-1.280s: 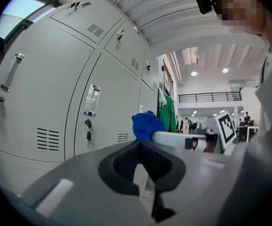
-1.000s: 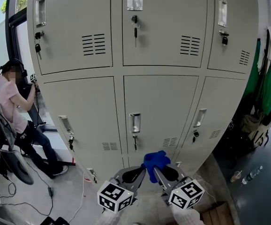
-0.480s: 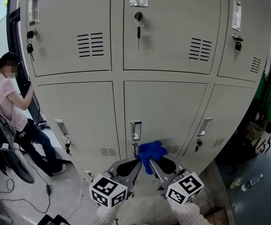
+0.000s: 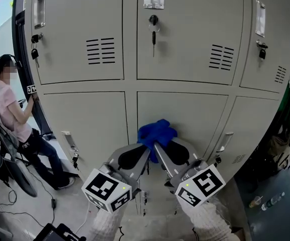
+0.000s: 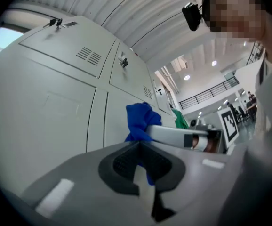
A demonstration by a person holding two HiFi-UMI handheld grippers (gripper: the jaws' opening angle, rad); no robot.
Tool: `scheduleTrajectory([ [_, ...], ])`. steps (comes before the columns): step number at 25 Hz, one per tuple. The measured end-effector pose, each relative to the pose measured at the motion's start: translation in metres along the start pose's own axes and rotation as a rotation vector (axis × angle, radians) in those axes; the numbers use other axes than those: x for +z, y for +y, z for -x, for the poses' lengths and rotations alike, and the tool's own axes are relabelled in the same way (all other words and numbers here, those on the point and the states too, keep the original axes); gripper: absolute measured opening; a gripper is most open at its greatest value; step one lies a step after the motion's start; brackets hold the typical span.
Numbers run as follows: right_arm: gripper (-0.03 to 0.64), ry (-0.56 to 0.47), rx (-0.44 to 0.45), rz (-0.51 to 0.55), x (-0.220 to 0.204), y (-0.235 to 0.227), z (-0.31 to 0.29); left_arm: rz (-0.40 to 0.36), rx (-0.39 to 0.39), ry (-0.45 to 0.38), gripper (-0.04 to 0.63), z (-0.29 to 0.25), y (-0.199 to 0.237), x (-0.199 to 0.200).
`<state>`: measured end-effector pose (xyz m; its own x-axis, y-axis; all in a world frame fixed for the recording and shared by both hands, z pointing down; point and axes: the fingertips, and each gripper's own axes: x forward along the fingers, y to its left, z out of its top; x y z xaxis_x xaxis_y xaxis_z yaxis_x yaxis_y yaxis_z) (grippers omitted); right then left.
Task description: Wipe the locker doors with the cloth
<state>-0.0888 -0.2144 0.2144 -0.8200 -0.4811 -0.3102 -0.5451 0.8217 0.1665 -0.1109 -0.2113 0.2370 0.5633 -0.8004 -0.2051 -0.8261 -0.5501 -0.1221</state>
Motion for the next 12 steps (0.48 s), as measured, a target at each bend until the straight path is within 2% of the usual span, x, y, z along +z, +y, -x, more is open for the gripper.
scheduleTrajectory([
  [6, 0.057, -0.057, -0.047, 0.034, 0.047, -0.019, -0.03, -0.085, 0.017, -0.044, 0.006, -0.019, 0.017, 0.052],
  [12, 0.057, -0.019, -0.053, 0.036, 0.051, -0.022, -0.049, -0.08, 0.031, -0.032, 0.006, -0.023, 0.033, 0.06],
])
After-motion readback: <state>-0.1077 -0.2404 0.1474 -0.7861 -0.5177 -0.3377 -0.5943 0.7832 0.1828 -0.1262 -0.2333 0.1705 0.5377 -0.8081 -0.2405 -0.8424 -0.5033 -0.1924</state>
